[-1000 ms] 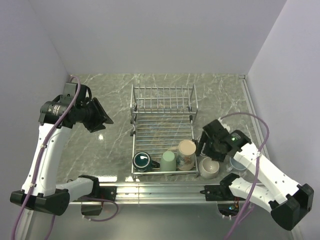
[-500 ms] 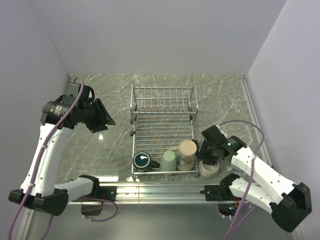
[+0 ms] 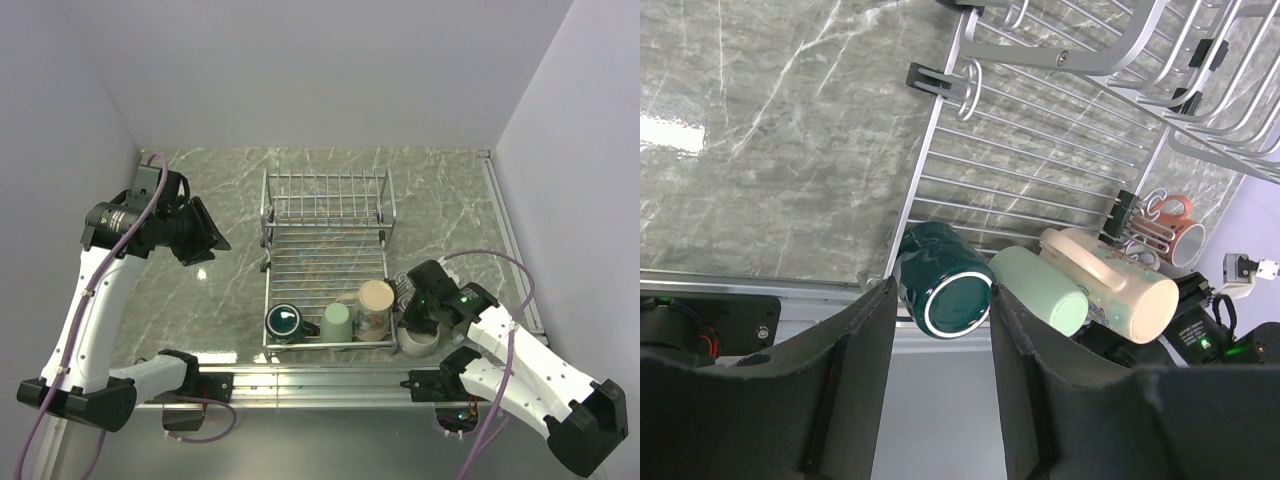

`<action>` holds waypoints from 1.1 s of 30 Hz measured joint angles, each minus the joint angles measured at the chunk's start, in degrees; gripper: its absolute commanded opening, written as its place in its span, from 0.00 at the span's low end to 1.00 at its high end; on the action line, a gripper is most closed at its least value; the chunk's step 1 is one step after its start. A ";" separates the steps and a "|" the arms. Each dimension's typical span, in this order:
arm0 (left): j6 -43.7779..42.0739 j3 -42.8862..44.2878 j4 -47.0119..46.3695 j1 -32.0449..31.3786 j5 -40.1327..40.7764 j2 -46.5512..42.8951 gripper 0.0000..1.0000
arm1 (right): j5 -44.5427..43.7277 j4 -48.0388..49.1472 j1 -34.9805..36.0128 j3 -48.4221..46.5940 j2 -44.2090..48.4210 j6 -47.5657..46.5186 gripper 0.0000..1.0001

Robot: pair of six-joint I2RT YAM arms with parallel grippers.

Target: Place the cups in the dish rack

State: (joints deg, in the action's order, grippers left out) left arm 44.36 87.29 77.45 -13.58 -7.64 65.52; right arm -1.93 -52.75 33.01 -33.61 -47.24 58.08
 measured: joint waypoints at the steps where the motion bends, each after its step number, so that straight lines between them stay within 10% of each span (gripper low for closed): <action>1: 0.00 0.00 0.00 0.00 0.02 0.00 0.47 | -0.17 -0.24 0.00 0.00 0.11 0.24 0.00; 17: 0.00 0.92 -0.04 0.00 -0.52 1.36 0.50 | -11.32 -21.35 0.00 -30.93 -0.37 -0.07 0.00; 21: -0.22 3.04 -0.57 0.00 -3.04 2.73 0.67 | -12.41 -23.56 0.00 -42.21 -4.00 -2.36 0.00; 26: 0.92 5.20 -7.34 0.00 -13.03 3.28 0.93 | -7.67 -18.05 -0.02 -51.80 -8.13 -6.80 0.00; 33: 10.10 -0.17 -28.61 -0.11 -31.71 2.01 0.96 | 12.68 9.38 -0.02 -51.63 -13.09 -5.70 0.00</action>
State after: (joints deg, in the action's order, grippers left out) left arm 54.46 87.11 48.84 -13.69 -39.35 67.53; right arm 10.74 -43.38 32.99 -85.23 -60.34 52.38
